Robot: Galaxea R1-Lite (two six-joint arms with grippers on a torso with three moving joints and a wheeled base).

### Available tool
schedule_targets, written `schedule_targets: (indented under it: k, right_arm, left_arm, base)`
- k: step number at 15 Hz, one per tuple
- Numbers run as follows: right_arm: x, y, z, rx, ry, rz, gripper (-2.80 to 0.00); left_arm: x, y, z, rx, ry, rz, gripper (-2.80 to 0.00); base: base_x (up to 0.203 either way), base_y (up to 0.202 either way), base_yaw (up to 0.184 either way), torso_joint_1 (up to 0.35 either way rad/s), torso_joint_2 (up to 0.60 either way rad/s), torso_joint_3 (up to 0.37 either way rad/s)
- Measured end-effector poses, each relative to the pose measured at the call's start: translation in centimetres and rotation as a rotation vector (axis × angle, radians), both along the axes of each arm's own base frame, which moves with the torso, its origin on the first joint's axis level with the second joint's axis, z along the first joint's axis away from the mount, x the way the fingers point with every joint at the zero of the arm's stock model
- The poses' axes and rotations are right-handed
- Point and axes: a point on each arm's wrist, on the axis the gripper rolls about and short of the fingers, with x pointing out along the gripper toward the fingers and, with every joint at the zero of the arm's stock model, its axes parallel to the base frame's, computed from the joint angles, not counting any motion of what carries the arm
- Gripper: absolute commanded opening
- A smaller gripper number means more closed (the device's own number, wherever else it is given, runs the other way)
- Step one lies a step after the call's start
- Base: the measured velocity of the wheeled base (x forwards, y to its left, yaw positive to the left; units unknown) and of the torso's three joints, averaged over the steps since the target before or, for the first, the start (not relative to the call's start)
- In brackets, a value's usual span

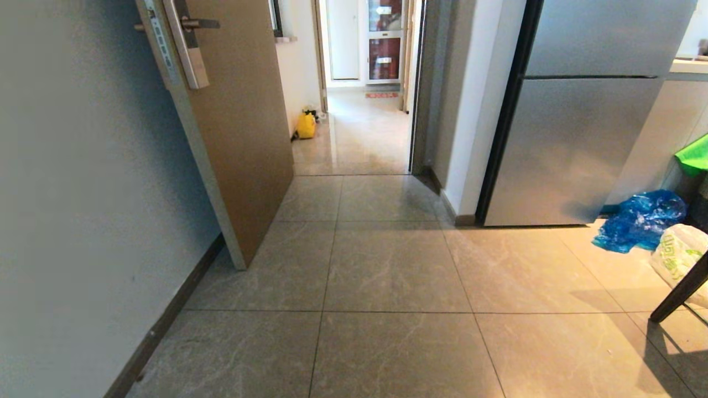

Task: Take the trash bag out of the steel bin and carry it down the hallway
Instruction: Put the trash bag at the door

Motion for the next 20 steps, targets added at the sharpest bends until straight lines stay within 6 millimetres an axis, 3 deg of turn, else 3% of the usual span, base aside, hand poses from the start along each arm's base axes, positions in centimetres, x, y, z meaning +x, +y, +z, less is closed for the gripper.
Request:
schedule_targets:
  k: [20]
  right_arm:
    - [0.0,0.0,0.0,0.0,0.0,0.001,-2.8]
  left_arm:
    - [0.0,0.0,0.0,-0.001,0.0,0.0,-2.8]
  base:
    - [0.192,0.0,0.001,0.002,0.0,0.002]
